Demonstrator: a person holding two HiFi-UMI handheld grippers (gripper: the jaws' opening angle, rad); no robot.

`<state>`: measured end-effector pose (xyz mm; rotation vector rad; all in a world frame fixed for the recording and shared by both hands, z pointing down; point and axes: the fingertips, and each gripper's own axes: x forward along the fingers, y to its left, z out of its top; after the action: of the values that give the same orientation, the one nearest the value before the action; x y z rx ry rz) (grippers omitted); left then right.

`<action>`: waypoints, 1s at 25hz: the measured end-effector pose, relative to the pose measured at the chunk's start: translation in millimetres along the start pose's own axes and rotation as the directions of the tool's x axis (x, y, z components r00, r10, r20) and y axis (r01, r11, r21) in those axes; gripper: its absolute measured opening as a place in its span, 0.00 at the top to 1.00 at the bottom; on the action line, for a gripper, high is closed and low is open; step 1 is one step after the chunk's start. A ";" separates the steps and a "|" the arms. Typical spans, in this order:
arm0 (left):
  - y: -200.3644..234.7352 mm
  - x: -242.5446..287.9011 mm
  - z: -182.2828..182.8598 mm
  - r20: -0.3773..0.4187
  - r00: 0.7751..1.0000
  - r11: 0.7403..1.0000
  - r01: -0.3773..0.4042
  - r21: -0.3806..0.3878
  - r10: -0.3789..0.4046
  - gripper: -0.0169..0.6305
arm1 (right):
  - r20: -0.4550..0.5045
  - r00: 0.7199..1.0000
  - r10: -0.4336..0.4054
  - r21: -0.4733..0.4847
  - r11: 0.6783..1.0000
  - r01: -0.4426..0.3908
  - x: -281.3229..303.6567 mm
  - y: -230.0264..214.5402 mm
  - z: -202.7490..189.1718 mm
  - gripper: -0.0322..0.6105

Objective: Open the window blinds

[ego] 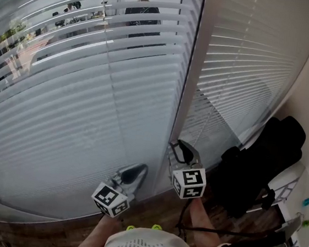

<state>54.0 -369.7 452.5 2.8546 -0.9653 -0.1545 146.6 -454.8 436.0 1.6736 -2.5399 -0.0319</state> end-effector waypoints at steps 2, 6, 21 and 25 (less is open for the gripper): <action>-0.5 0.2 0.1 0.000 1.000 1.000 0.001 0.001 -0.001 0.99 | 0.006 1.000 0.004 0.008 1.000 -0.004 0.1 -0.2 -0.2 0.74; -2.1 -0.5 -0.3 -0.002 1.000 1.000 0.005 0.002 -0.005 0.99 | 0.014 1.000 0.000 -0.115 0.993 0.001 -1.4 3.6 2.7 0.74; -1.7 2.1 -0.5 0.002 1.000 1.000 0.001 0.003 -0.001 0.99 | -0.021 1.000 -0.002 -0.576 0.817 -0.011 -0.2 14.5 1.9 0.73; -2.6 2.1 -2.7 0.003 1.000 1.000 0.001 0.001 -0.001 0.99 | -0.016 1.000 0.001 -0.542 0.840 -0.010 -0.9 14.5 0.7 0.74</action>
<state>57.6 -368.7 454.6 2.8566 -0.9647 -0.1580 133.6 -448.2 436.3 1.4206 -2.2197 -0.6717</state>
